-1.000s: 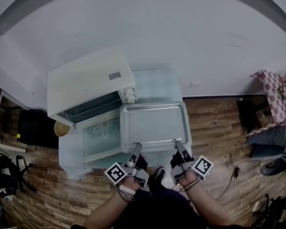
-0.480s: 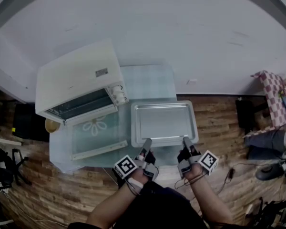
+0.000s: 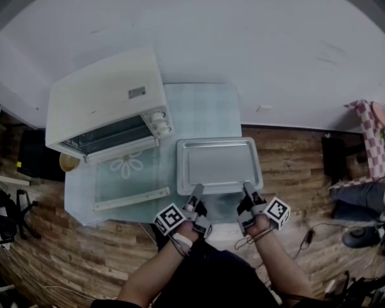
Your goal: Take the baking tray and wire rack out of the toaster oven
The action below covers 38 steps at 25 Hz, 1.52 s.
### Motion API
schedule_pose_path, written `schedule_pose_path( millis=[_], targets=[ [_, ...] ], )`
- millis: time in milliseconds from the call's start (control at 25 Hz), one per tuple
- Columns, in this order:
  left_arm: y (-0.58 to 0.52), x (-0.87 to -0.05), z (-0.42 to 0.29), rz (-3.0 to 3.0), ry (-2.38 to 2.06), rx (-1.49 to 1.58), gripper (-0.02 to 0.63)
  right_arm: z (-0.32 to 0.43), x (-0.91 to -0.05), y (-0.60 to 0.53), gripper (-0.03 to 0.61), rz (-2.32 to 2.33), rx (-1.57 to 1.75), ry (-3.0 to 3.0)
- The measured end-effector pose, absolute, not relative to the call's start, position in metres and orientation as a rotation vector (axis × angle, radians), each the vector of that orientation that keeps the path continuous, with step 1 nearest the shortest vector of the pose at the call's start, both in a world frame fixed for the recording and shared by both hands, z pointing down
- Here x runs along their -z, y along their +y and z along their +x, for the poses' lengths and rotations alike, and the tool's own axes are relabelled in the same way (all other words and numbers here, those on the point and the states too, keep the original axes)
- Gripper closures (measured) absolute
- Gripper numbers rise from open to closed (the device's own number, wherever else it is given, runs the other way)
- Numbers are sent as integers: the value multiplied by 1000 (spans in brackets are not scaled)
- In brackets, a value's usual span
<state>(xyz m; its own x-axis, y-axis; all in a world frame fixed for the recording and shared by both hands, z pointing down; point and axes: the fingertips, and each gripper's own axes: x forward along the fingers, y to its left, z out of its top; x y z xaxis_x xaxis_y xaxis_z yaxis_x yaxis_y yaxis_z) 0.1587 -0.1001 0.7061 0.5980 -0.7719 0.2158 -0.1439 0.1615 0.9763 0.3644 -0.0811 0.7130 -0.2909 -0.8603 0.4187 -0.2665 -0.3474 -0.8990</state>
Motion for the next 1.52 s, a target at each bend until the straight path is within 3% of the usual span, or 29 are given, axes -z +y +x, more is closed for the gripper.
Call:
schedule_pose_path(
  millis=[160,360,680,920,960,1040,1160,1400,1520],
  targets=[
    [-98,-713,166,1400,-843,421,495,362,-717,-80,484,-1556,1722,1413],
    [-75,-714,178,1418,-766,268,419,347,-724,-76,472,-1725,1823,1580],
    [-54,-678,180,1493,-603,200,420,338,-733,-72,383,-1904,1926,1811],
    [-62,-654,140,1493,-624,253,420,339,-722,-78,379,-1942,1967,1845],
    [-63,-650,135,1470,-623,276,422,338,-721,-79,365,-1942,1966,1849],
    [-64,-643,125,1419,-619,322,422,332,-721,-79,249,-1920,1978,1841],
    [-66,-636,110,1424,-619,346,423,322,-725,-71,222,-1910,2006,1824],
    [-65,-629,79,1475,-645,324,425,294,-721,-53,219,-1901,2036,1869],
    [-68,-619,63,1434,-644,374,425,272,-709,-48,249,-1846,2044,1886]
  ],
)
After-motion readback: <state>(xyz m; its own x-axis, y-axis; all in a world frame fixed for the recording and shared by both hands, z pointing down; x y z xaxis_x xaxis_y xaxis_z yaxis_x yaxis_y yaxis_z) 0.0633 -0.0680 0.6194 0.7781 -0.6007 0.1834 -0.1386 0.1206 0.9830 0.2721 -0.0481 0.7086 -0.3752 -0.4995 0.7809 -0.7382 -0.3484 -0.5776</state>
